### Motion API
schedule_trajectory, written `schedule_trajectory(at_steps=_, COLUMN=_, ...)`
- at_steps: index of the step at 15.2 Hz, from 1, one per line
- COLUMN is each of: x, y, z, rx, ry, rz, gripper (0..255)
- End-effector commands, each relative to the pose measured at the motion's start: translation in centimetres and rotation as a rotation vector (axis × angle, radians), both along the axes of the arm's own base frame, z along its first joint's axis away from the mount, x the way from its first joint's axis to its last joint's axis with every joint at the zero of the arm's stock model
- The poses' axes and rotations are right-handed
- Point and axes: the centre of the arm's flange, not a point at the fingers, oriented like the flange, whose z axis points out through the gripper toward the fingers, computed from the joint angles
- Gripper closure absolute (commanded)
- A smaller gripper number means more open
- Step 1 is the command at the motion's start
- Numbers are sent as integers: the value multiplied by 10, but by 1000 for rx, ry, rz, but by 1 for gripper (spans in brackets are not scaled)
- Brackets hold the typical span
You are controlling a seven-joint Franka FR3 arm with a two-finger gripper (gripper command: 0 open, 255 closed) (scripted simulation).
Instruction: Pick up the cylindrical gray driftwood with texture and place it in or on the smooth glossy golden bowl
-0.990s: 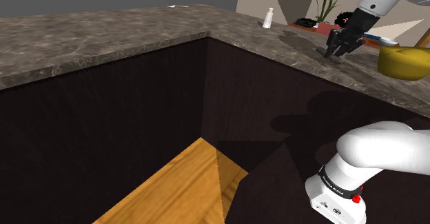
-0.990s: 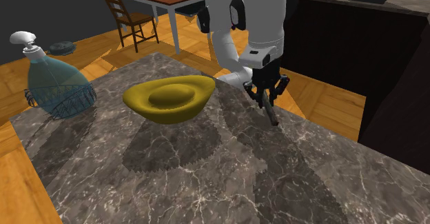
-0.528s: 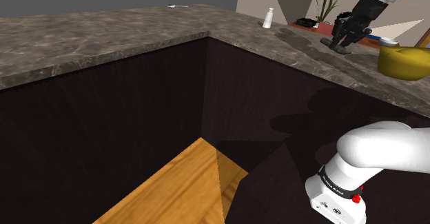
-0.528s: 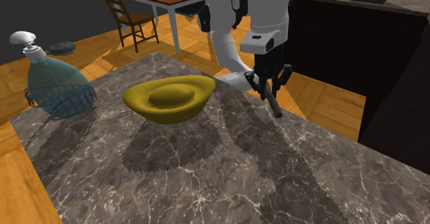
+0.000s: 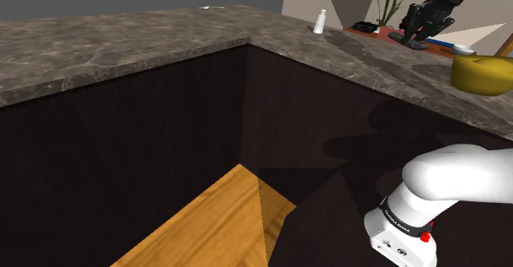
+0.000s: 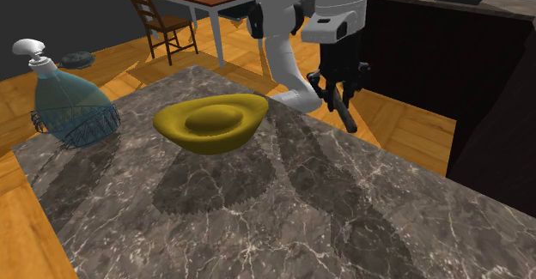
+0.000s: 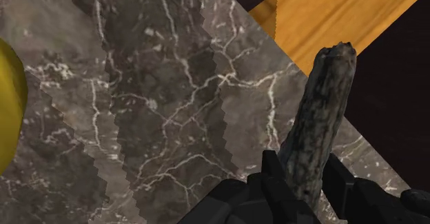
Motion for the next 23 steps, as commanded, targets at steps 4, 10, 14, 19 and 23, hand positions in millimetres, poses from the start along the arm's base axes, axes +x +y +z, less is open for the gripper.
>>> schedule_trajectory(at_steps=4, x=0, y=1, z=26, rx=0, ry=0, rz=0, gripper=255)
schedule_trajectory(at_steps=10, x=0, y=1, z=58, rx=0, ry=0, rz=0, gripper=255)
schedule_trajectory(at_steps=14, x=-18, y=-18, z=63, rx=0, ry=0, rz=0, gripper=255)
schedule_trajectory(at_steps=19, x=-62, y=-67, z=61, rx=0, ry=0, rz=0, gripper=255)
schedule_trajectory(at_steps=23, x=-97, y=-106, z=60, rx=0, ry=0, rz=0, gripper=255)
